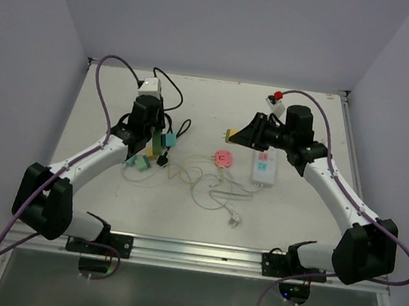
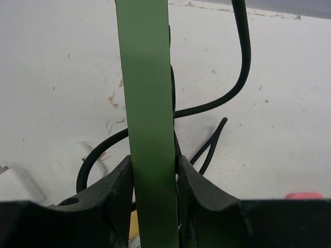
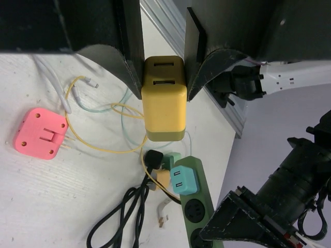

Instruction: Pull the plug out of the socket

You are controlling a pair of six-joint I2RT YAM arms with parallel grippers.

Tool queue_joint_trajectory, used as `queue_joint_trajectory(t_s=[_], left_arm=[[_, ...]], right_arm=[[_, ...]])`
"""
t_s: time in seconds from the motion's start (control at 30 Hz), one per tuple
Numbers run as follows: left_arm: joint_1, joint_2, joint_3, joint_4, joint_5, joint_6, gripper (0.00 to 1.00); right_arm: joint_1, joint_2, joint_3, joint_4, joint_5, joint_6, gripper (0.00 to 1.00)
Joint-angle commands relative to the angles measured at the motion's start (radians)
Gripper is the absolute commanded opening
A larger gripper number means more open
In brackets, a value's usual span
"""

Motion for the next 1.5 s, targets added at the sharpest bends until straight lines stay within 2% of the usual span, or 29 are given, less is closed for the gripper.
queue_joint_trajectory(t_s=[0.0,0.27,0.47,0.67,0.8,0.9,1.07,1.17,1.27,1.47], left_arm=[[-0.020,-0.035,0.055,0.069,-0.037,0.050,0.00],[-0.020,-0.094,0.068,0.082,0.093,-0.040,0.00],[-0.022,-0.111,0.060,0.115,0.225,-0.108,0.00],[-0.020,-0.112,0.046,0.145,0.308,-0.148,0.00],[-0.020,-0.109,0.037,0.158,0.334,-0.159,0.00],[-0.020,-0.103,0.040,0.165,0.344,-0.159,0.00],[-0.022,-0.104,0.046,0.165,0.353,-0.159,0.00],[-0.022,-0.109,0.043,0.164,0.353,-0.157,0.00],[-0.022,-0.114,0.039,0.161,0.354,-0.156,0.00],[-0.022,-0.121,0.039,0.161,0.353,-0.157,0.00]], right_arm=[[0.008,-0.018,0.028,-0.034,-0.028,-0.023,0.00],[0.009,0.127,-0.064,0.104,-0.014,0.037,0.00],[0.046,0.321,-0.039,0.202,-0.011,0.052,0.00],[0.094,0.449,-0.012,0.299,-0.011,0.095,0.06],[0.104,0.502,-0.001,0.290,-0.015,0.088,0.15],[0.104,0.510,-0.004,0.256,0.018,0.066,0.27],[0.103,0.456,-0.035,0.199,0.096,0.036,0.65],[0.103,0.401,-0.036,0.100,0.179,0.005,0.77],[0.103,0.321,-0.036,0.041,0.285,-0.026,0.86],[0.152,0.158,-0.006,0.038,0.304,-0.082,0.92]])
